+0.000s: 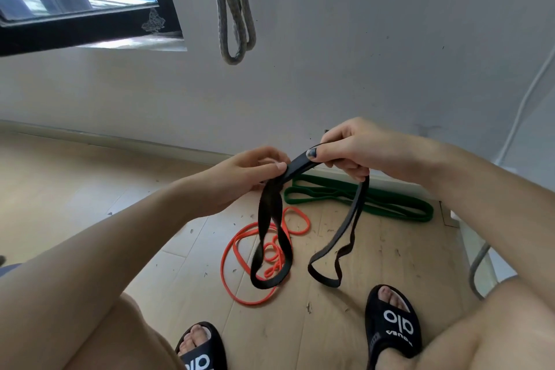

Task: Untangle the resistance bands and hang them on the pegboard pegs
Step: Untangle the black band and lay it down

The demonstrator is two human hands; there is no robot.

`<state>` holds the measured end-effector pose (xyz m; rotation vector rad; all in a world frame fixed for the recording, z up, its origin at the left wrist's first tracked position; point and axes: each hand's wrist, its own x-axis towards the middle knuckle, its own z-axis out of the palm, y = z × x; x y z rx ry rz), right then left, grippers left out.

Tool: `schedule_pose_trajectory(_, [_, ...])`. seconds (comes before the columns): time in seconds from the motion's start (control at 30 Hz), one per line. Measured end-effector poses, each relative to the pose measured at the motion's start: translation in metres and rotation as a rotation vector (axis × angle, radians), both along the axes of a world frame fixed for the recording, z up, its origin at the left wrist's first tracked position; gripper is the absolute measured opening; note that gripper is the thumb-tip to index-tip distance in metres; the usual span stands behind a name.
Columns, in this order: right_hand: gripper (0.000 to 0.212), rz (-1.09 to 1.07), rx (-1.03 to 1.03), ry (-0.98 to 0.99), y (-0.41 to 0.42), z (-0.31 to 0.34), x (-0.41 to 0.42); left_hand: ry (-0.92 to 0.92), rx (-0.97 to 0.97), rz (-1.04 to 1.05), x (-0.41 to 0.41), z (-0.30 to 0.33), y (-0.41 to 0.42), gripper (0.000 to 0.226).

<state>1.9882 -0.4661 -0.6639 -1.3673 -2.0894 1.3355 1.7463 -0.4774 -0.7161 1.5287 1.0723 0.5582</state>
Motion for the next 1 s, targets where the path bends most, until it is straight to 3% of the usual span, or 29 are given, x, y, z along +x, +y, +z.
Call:
schedule_pose_trajectory(0.13, [0.033,-0.001,-0.001,-0.007,0.001,-0.001,0.002,0.107,0.008,-0.058,0.003,-0.001,-0.004,0.034])
schedule_pose_trajectory(0.3, [0.033,-0.013,-0.001,0.020,0.003,0.004,0.009,0.053,-0.039,-0.041,0.003,-0.001,-0.002,0.045])
schedule_pose_trajectory(0.43, [0.028,0.014,-0.063,-0.002,0.003,0.001,0.013,0.055,0.010,-0.028,0.005,0.002,-0.003,0.029])
schedule_pose_trajectory(0.5, [0.023,0.054,-0.133,-0.015,-0.001,0.000,0.011,0.057,0.062,-0.022,0.008,0.006,-0.004,0.031])
schedule_pose_trajectory(0.6, [0.033,0.095,-0.187,-0.033,-0.007,-0.003,0.000,0.042,0.124,-0.027,0.017,0.012,-0.009,0.034])
schedule_pose_trajectory(0.77, [0.038,0.075,-0.143,0.047,-0.006,-0.001,-0.005,0.119,0.167,-0.020,0.021,0.011,-0.014,0.041])
schedule_pose_trajectory(0.9, [0.035,-0.030,-0.126,0.065,-0.005,0.002,0.000,0.214,0.225,-0.014,0.014,0.007,-0.014,0.053])
schedule_pose_trajectory(1.0, [0.033,-0.142,-0.123,0.079,-0.004,0.004,0.000,0.184,0.194,0.012,0.011,0.004,-0.014,0.059])
